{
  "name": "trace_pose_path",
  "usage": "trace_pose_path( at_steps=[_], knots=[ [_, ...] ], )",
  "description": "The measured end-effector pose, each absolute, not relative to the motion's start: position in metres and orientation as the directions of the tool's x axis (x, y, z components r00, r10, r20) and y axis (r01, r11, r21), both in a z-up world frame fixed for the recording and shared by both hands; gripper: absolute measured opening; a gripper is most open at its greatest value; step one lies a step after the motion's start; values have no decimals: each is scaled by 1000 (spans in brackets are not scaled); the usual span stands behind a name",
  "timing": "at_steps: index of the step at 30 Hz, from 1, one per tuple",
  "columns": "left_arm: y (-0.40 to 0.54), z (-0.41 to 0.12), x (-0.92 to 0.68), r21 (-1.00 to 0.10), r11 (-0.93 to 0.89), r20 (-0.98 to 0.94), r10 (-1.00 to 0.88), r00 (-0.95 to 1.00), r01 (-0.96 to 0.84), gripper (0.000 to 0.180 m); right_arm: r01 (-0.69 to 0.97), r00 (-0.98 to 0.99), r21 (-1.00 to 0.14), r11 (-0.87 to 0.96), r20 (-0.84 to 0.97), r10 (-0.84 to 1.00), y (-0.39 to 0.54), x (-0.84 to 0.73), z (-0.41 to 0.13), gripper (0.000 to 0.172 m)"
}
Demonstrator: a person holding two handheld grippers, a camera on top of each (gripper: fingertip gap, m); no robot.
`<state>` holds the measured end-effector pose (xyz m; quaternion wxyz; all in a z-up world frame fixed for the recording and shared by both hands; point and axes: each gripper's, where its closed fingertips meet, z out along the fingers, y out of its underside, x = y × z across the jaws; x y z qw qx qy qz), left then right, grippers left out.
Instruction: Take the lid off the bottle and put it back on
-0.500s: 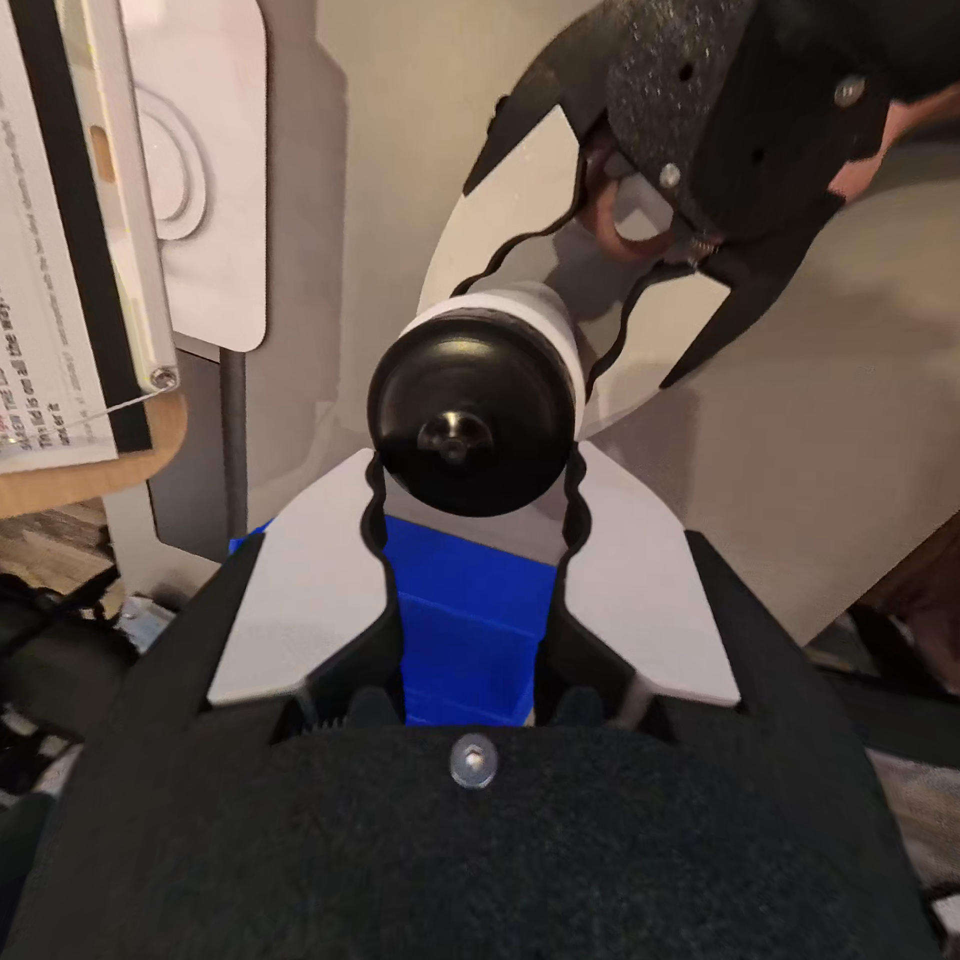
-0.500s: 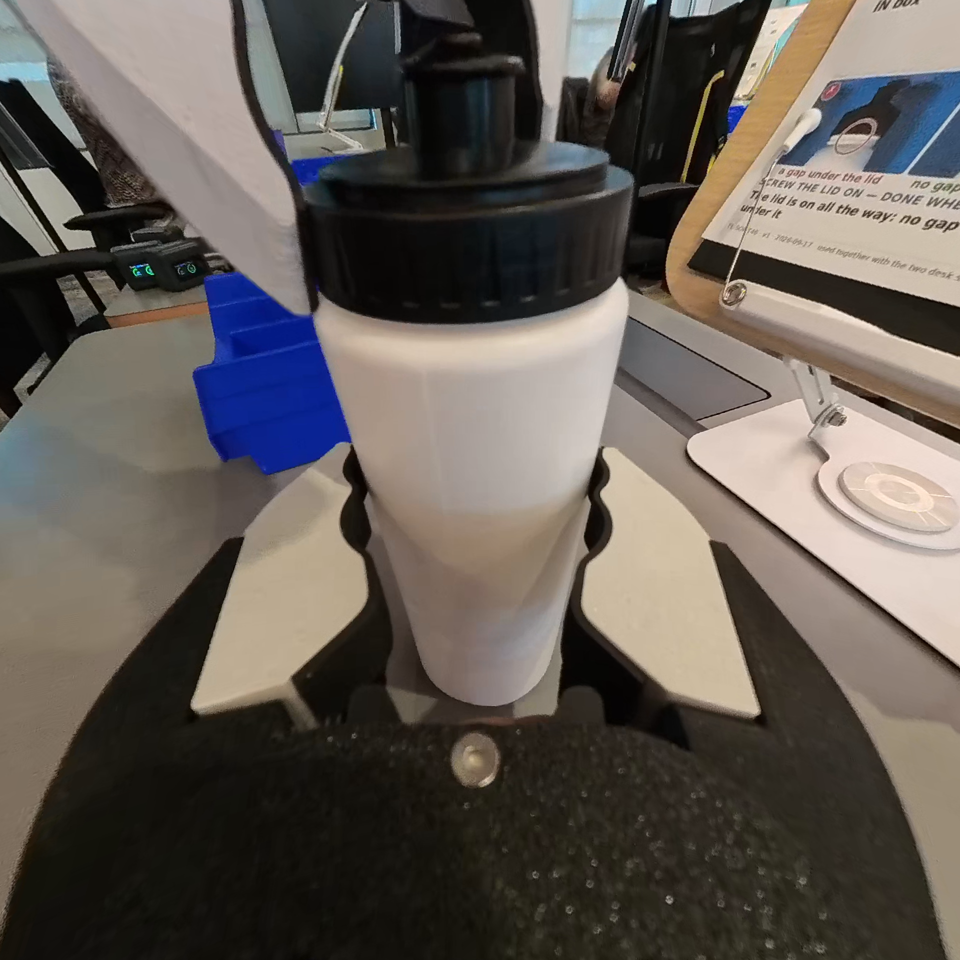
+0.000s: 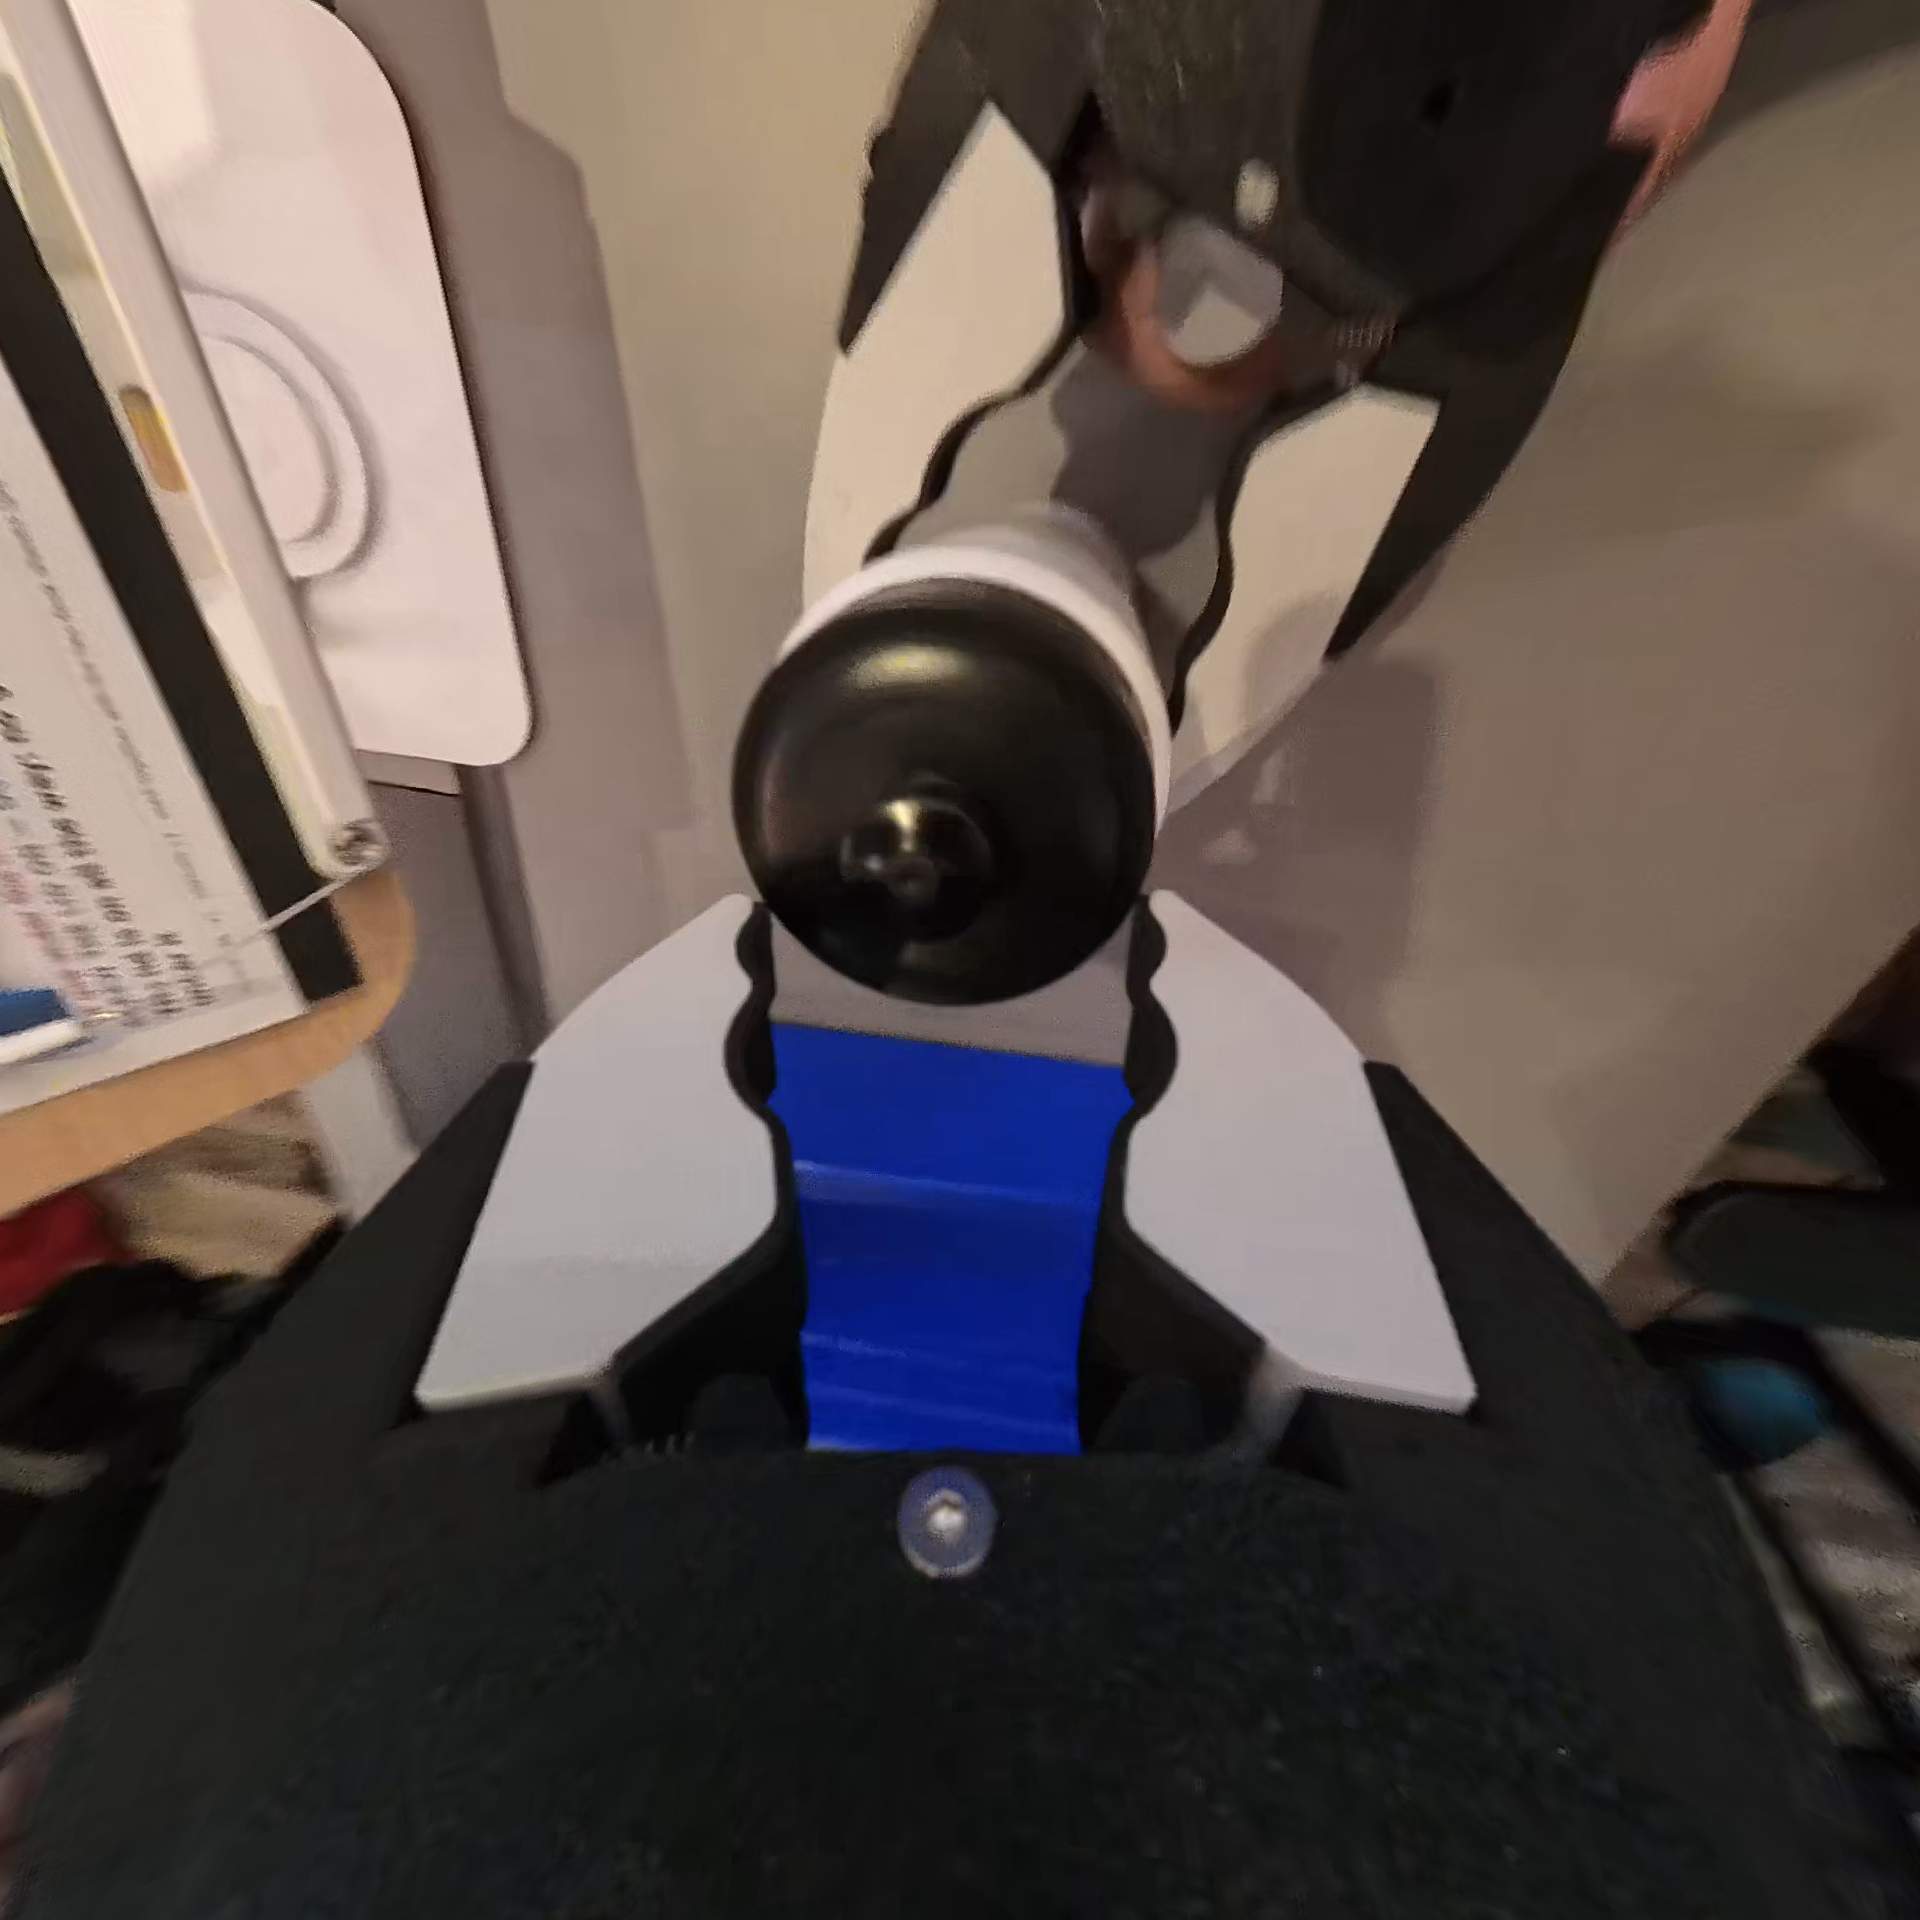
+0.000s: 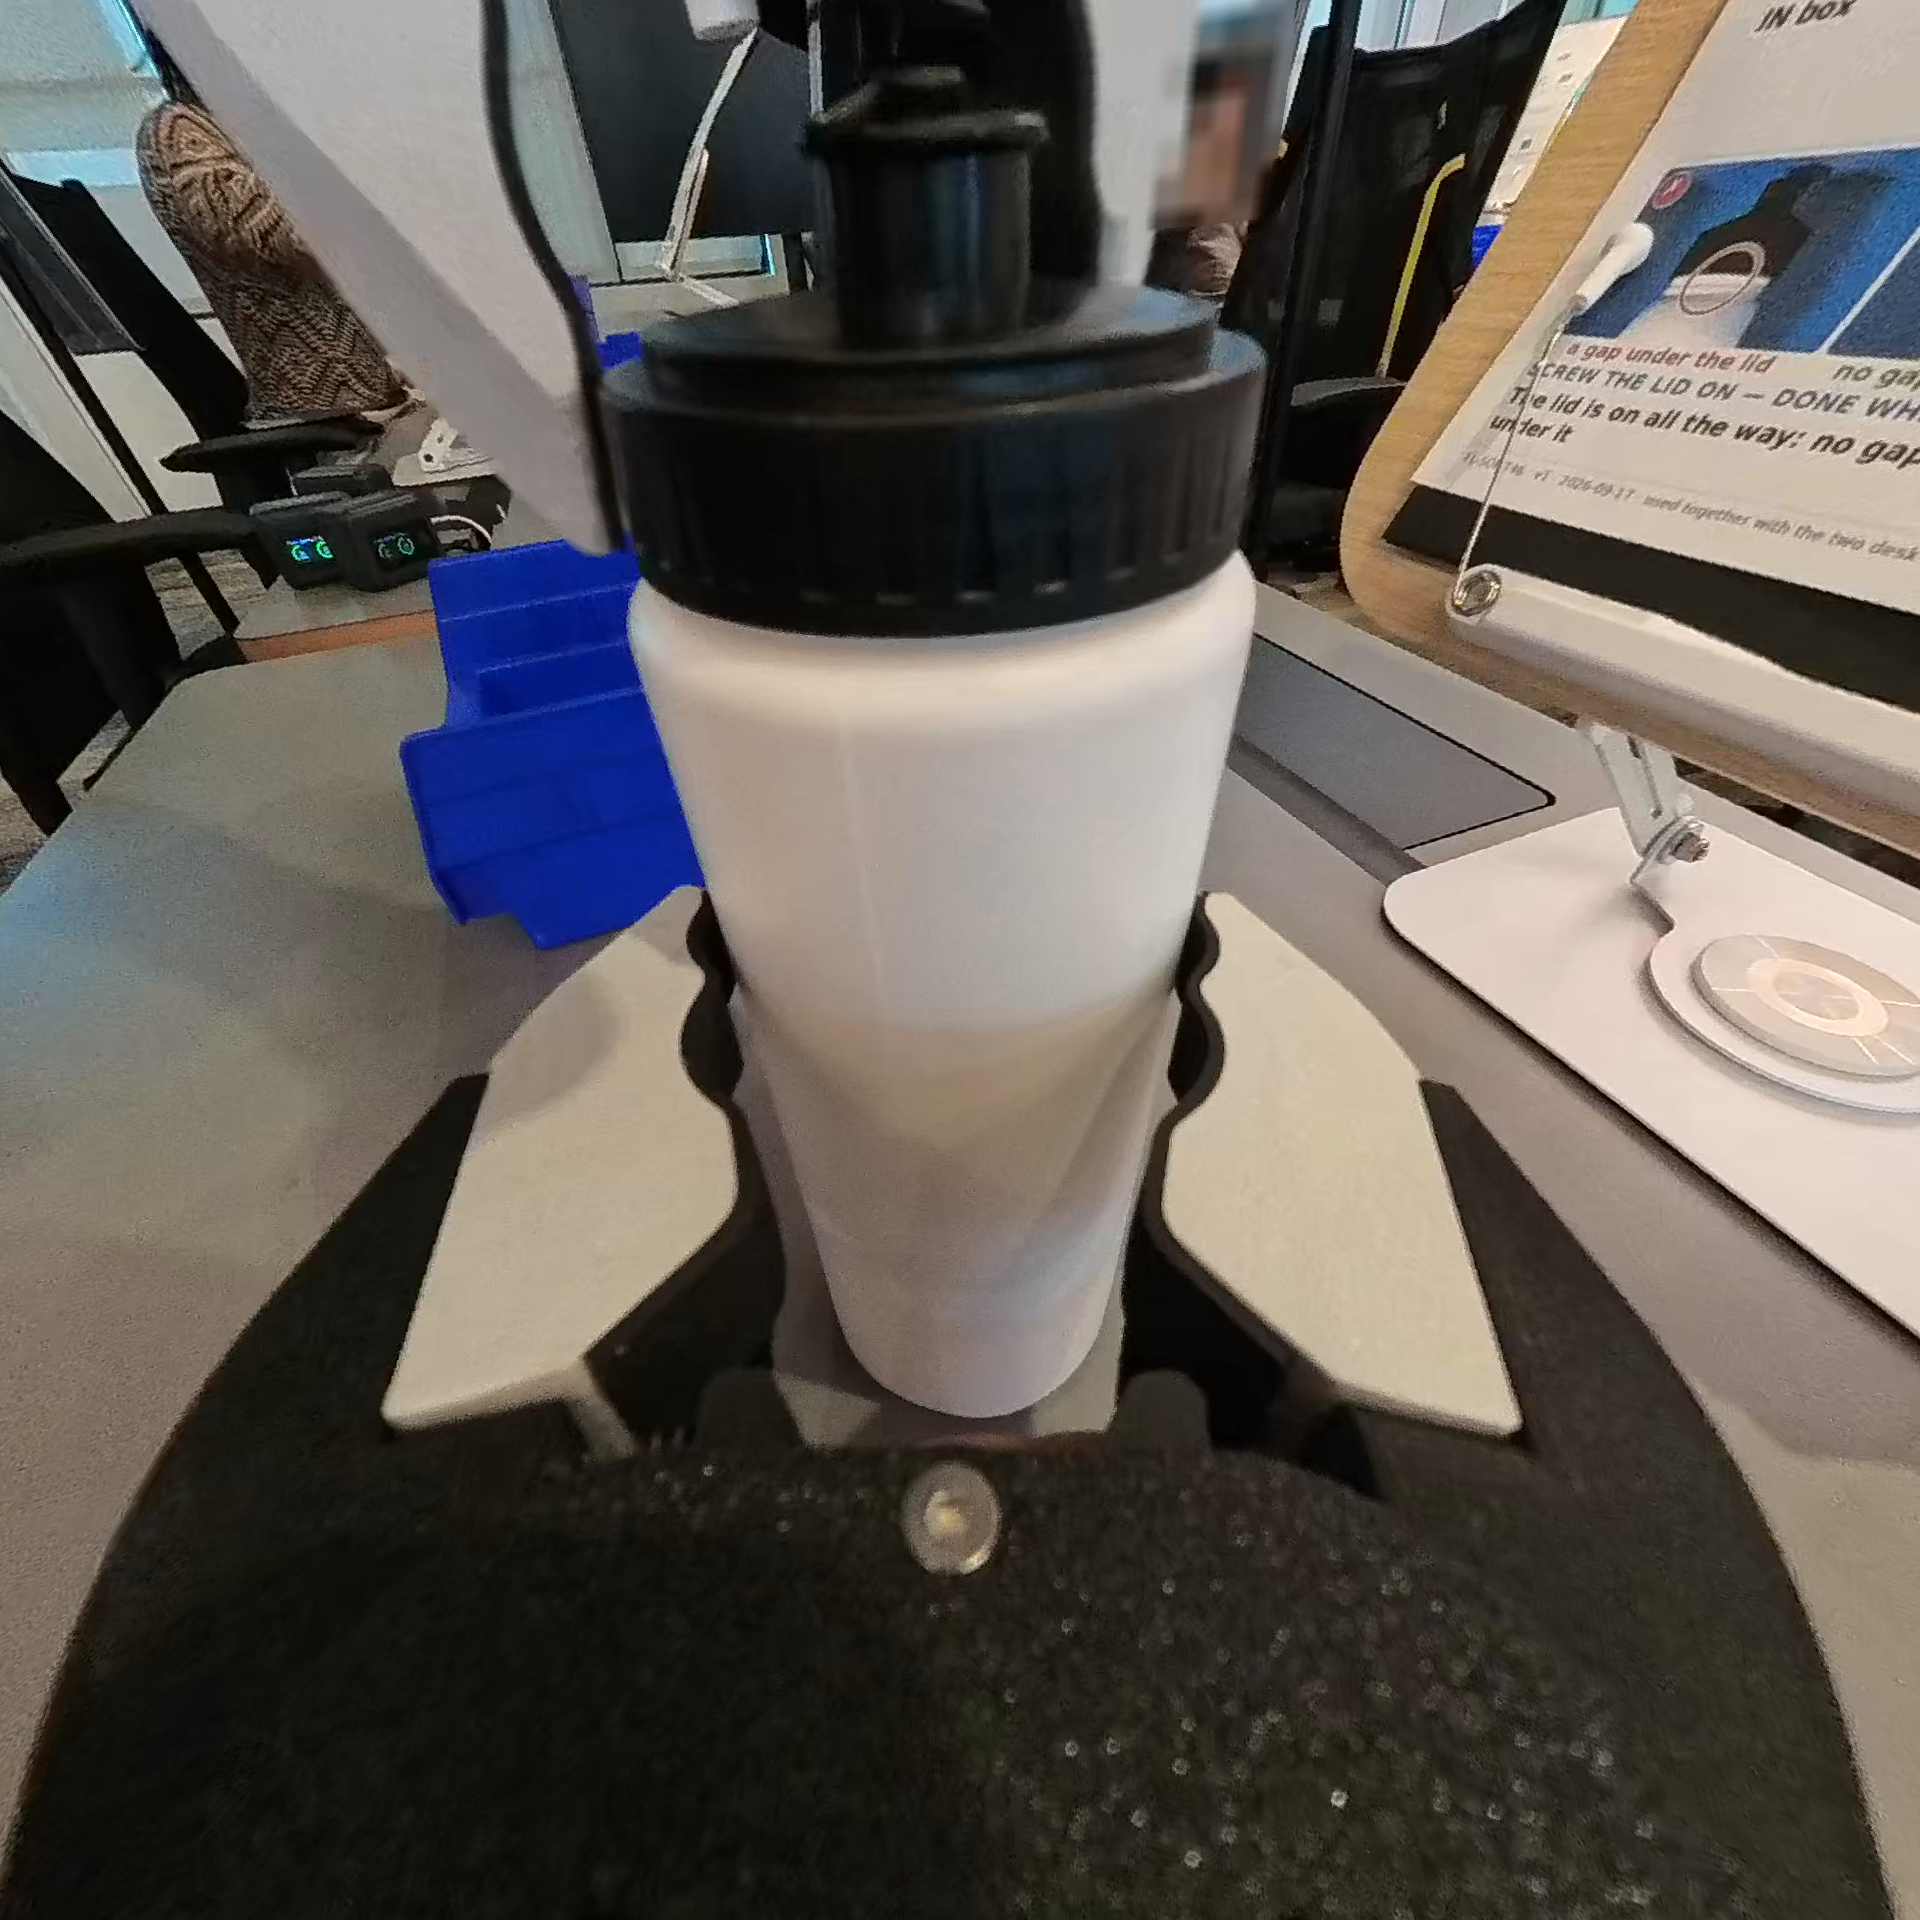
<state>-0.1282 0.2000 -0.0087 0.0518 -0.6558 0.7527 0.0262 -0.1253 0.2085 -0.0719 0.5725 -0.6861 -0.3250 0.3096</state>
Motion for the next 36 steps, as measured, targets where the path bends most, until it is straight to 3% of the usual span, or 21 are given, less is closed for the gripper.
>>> trace_pose_path(
  at_steps=[3,6,13,21,27,36],
  knots=[
    [198,-7,-117,-92,-80,9,-997,79,-993,83,109,596,-987,-120,-32,802,207,-128,-72,82],
    [199,0,-106,-145,-271,56,-963,265,-952,75,117,601,-986,-119,-26,799,208,-129,-72,82],
    [201,-7,-114,-103,-404,-36,-912,410,-909,80,126,612,-984,-128,-24,791,208,-129,-73,82],
    [195,-17,-119,-80,-405,-58,-910,410,-911,75,141,615,-981,-131,-17,788,208,-129,-73,82],
    [193,-17,-125,10,-275,-78,-959,273,-962,75,179,620,-976,-127,12,785,206,-130,-74,82],
    [196,-17,-125,47,-141,-87,-987,136,-989,75,174,629,-977,-126,12,777,208,-126,-75,81]
  ],
)
